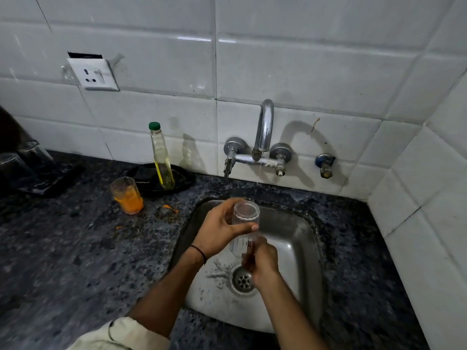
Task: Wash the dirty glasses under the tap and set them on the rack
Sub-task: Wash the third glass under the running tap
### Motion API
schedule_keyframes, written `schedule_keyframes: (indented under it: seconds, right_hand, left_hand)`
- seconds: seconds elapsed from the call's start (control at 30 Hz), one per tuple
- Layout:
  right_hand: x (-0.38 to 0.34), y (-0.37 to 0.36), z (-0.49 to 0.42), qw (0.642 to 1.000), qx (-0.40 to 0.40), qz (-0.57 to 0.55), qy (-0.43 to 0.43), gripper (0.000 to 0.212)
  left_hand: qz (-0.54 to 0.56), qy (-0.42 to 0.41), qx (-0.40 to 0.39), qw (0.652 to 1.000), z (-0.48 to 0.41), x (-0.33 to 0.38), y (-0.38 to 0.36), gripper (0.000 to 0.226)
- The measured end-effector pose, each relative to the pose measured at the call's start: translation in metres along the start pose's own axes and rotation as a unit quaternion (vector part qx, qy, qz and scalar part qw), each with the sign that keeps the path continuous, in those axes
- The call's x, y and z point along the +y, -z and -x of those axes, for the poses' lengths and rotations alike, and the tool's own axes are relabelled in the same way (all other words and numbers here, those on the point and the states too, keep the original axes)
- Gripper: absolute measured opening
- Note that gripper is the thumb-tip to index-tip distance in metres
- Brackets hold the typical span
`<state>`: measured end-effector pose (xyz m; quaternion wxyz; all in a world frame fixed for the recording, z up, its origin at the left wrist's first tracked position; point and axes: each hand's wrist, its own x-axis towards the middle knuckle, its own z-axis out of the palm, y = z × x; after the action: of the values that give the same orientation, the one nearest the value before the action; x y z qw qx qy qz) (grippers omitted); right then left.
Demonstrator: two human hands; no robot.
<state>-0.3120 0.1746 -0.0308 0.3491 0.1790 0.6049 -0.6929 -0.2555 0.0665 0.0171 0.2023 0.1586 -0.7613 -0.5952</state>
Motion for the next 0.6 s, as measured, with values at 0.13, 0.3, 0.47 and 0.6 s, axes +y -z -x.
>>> schedule_keyframes:
  seconds: [0.13, 0.3, 0.47, 0.6]
  right_hand:
    - [0.014, 0.015, 0.001, 0.953, 0.013, 0.234, 0.194, 0.027]
    - [0.015, 0.014, 0.012, 0.854, -0.082, 0.397, 0.327, 0.052]
    - [0.000, -0.011, 0.030, 0.853, -0.111, 0.358, 0.362, 0.057]
    - [-0.002, -0.035, 0.032, 0.849, -0.155, 0.321, 0.389, 0.054]
  left_hand:
    - [-0.048, -0.006, 0.000, 0.999, 0.004, 0.001, 0.005, 0.062]
    - [-0.103, -0.024, 0.013, 0.994, 0.008, 0.011, 0.012, 0.055]
    - [-0.101, -0.030, 0.032, 0.994, 0.013, 0.015, 0.029, 0.060]
    - [-0.105, -0.028, 0.037, 0.993, 0.018, 0.017, 0.057, 0.064]
